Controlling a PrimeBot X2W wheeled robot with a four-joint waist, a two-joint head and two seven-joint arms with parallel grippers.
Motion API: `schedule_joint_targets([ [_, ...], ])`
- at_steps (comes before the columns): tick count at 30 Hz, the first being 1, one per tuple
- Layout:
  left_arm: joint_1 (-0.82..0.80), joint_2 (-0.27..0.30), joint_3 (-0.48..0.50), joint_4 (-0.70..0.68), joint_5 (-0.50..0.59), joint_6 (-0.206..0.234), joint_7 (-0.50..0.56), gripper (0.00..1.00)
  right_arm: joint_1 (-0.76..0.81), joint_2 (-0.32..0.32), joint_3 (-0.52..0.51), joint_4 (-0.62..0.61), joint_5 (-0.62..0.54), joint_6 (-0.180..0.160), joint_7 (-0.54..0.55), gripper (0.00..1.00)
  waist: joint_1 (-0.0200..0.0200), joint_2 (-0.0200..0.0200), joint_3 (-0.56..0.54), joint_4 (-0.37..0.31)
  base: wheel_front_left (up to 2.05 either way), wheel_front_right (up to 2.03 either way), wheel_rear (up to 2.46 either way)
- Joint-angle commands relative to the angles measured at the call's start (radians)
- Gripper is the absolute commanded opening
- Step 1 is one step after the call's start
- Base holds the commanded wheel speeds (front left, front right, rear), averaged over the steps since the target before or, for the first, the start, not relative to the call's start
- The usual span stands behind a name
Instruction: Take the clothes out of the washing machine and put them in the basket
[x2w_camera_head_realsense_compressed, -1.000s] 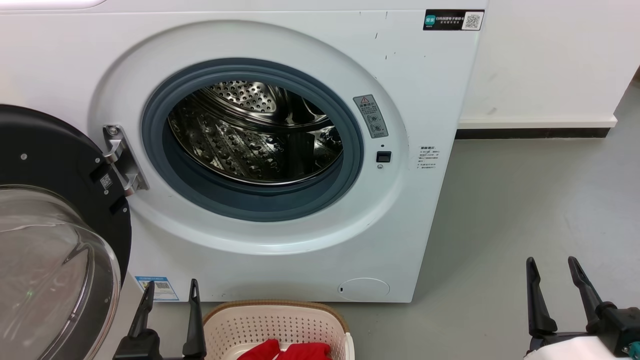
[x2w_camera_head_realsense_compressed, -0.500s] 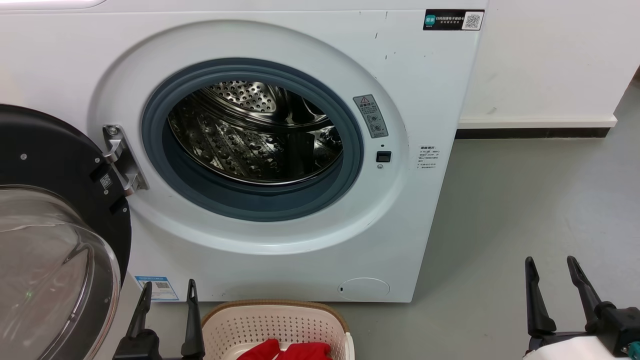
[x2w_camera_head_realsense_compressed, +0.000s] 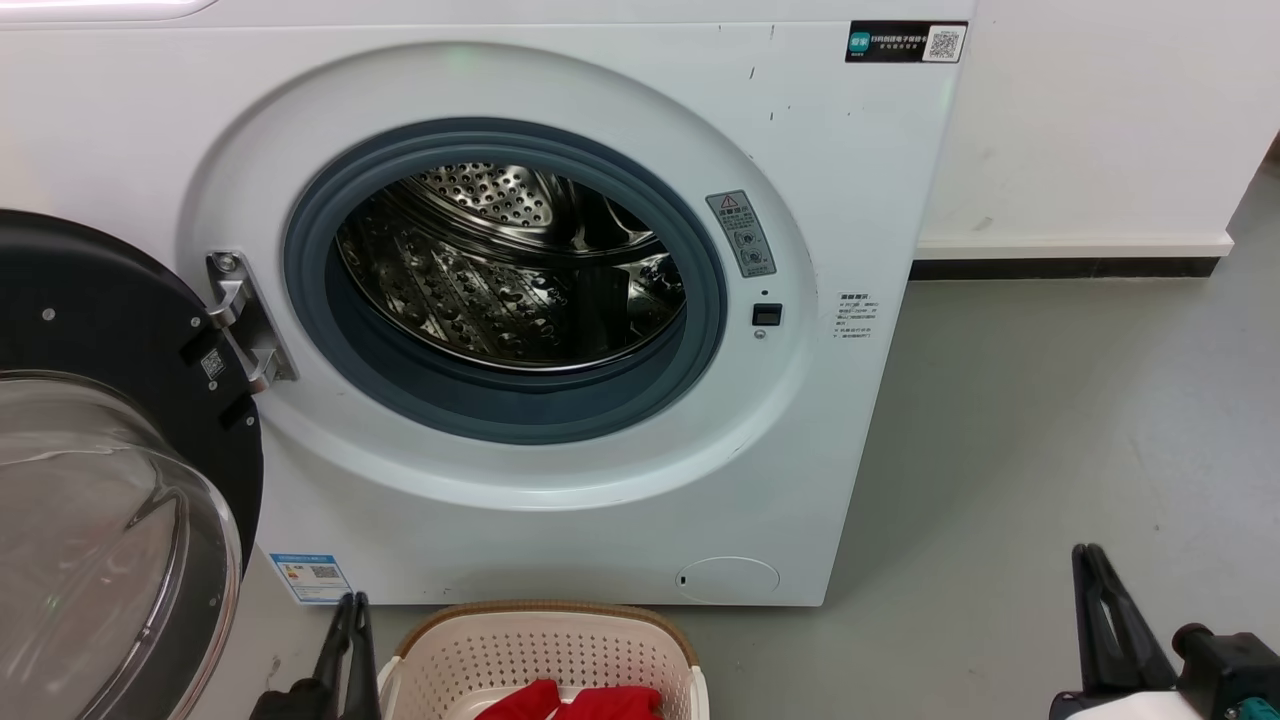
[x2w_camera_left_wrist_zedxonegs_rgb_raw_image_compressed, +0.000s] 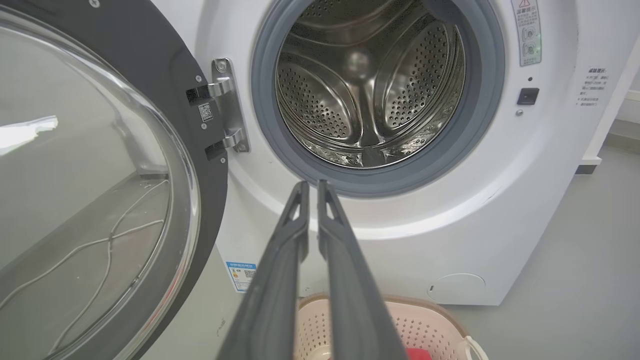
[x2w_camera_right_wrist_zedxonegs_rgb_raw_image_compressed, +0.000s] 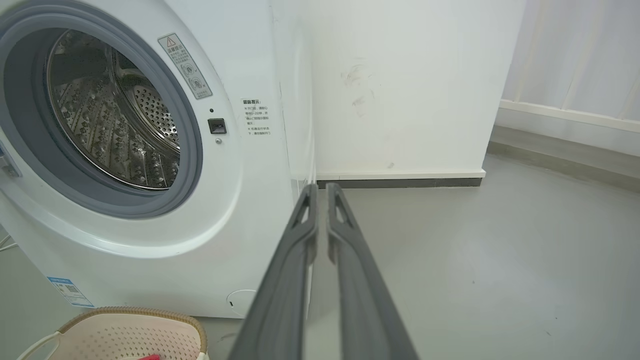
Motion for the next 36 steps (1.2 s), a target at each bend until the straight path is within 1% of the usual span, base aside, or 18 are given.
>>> schedule_joint_targets([
  [1, -0.005, -0.001, 0.004, 0.008, -0.014, -0.002, 0.006, 0.00, -0.004, 0.000, -0.003, 0.008, 0.014, 0.000, 0.007, 0.00, 0.0000, -0.0001, 0.001, 0.000, 0.00, 0.00, 0.00],
  [18, -0.068, -0.002, 0.030, 0.045, -0.365, -0.046, 0.088, 0.00, -0.051, -0.001, -0.002, 0.030, 0.358, 0.000, 0.088, 0.00, 0.0000, -0.0001, 0.013, 0.002, 0.00, 0.00, 0.00],
  [36, -0.122, -0.004, 0.051, 0.077, -0.669, -0.085, 0.157, 0.00, -0.092, -0.002, -0.001, 0.049, 0.654, 0.000, 0.157, 0.00, 0.0000, -0.0001, 0.026, 0.003, 0.00, 0.00, 0.00],
])
